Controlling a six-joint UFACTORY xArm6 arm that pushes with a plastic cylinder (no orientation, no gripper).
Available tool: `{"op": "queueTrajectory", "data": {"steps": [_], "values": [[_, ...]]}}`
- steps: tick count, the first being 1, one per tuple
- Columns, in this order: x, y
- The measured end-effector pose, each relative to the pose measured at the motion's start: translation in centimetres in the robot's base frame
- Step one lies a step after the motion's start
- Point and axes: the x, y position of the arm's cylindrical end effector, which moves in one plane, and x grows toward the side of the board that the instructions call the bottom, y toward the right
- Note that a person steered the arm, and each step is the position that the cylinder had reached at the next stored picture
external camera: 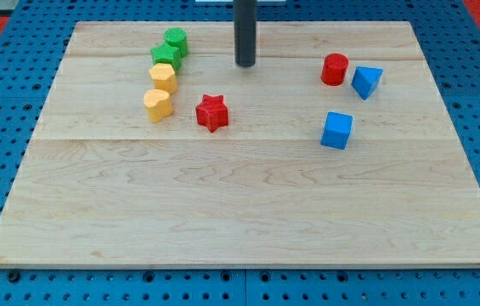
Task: Push the red circle into the red star
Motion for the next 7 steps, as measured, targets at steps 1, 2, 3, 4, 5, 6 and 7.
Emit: {"op": "queueTrajectory", "data": {"steps": [1, 2, 3, 4, 5, 6, 7], "values": [[-1.5, 7.3], [0.1, 11.9], [3.4, 14.3], [5.8, 14.9], [6.7, 18.6], [7.8, 16.3], [7.8, 9.2]]}}
